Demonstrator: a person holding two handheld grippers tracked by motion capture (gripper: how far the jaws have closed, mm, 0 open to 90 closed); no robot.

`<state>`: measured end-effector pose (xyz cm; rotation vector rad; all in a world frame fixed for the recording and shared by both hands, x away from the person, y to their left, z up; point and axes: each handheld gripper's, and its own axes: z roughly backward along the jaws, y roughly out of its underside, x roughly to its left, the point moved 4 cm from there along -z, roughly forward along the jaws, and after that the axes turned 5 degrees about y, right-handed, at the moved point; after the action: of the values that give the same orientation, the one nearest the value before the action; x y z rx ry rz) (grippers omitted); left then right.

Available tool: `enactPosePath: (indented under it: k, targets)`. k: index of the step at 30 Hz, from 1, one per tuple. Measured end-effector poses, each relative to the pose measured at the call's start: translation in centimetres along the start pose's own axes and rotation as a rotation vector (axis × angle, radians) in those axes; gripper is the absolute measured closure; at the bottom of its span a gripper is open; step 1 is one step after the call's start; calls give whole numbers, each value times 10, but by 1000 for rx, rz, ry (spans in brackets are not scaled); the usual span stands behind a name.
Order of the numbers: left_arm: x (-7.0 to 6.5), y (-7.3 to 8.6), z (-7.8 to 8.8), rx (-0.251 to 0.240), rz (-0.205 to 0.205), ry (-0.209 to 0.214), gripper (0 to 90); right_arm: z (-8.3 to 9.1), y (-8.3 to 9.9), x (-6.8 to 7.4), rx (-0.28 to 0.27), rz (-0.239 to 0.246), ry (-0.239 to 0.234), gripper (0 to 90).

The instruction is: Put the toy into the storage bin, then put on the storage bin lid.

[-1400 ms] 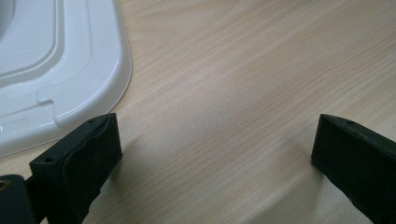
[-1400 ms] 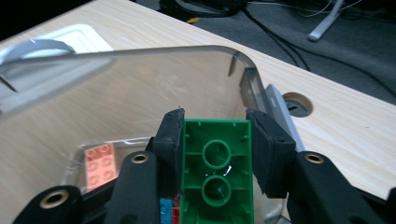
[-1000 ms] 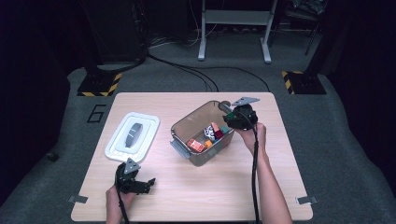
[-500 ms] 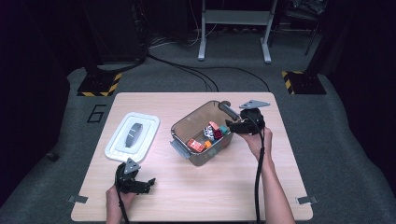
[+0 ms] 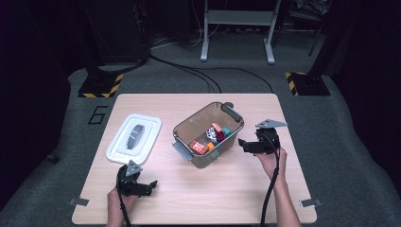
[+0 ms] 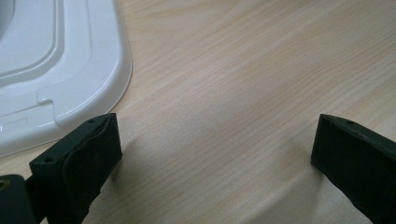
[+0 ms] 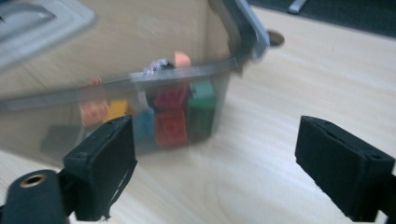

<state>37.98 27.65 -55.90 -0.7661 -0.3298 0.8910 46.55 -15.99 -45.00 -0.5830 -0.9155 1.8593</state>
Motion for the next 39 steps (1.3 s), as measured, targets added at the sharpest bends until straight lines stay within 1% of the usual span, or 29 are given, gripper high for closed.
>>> enactPosePath:
  k: [8, 11, 12, 14, 16, 17, 18, 19, 21, 22, 23, 24, 25, 26, 28, 29, 30, 31, 32, 33, 37, 38, 39]
  targets:
    - [1, -1, 0, 2, 5, -3, 13, -3, 44, -10, 46, -42, 25, 62]
    - [1, -1, 0, 4, 0, -5, 12, -5, 57, -13, 64, -57, 38, 43]
    - [2, -1, 0, 9, -3, -1, 11, -7, 62, -14, 67, -54, 41, 42]
    - [1, -1, -1, 4, 4, 0, 10, -11, 74, -16, 93, -68, 54, 27]
    - [1, -1, -1, 5, 7, 0, 8, -15, 85, -19, 114, -63, 62, 17]
    - [1, -1, -1, 5, 6, -2, 8, -17, 89, -21, 121, -72, 72, 14]
    - [1, -1, -1, 7, 9, -3, 9, -18, 93, -23, 120, -60, 77, 14]
    - [1, -1, 0, 12, 13, -7, 9, -19, 96, -25, 124, -63, 84, 10]
    - [2, -2, 1, 29, 7, -2, 18, -20, 100, -28, 124, -85, 89, 7]
    - [2, -3, 2, 25, 24, 7, 23, -21, 102, -30, 119, -77, 89, 5]
    - [3, -4, 2, 12, 30, 11, 17, -22, 105, -32, 123, -77, 97, 0]
    - [4, -6, 3, 3, 44, 18, 13, -24, 107, -33, 127, -74, 104, 0]
    - [5, -8, 5, -2, 46, 22, 12, -25, 109, -34, 137, -74, 110, 0]
    - [7, -10, 7, -16, 48, 32, 10, -26, 111, -36, 136, -65, 119, 0]
    - [11, -15, 12, -29, 59, 34, 10, -26, 113, -38, 138, -59, 136, 0]
    - [14, -17, 14, -31, 57, 36, 10, -26, 113, -40, 140, -46, 140, 0]
    - [17, -19, 16, -39, 59, 37, 10, -26, 113, -38, 141, -64, 139, 0]
    - [20, -22, 18, -39, 66, 38, 11, -27, 113, -40, 134, -47, 134, 0]
    - [24, -24, 19, -35, 75, 40, 12, -27, 114, -39, 129, -51, 135, 0]
    - [29, -27, 19, -38, 75, 40, 13, -27, 114, -40, 126, -52, 137, 0]
    - [45, -38, 23, -44, 95, 26, 16, -27, 114, -39, 124, -52, 139, 0]
    - [49, -41, 23, -50, 108, 25, 16, -27, 114, -39, 124, -52, 138, 0]
    - [53, -43, 23, -44, 102, 18, 18, -27, 114, -39, 124, -53, 135, 0]
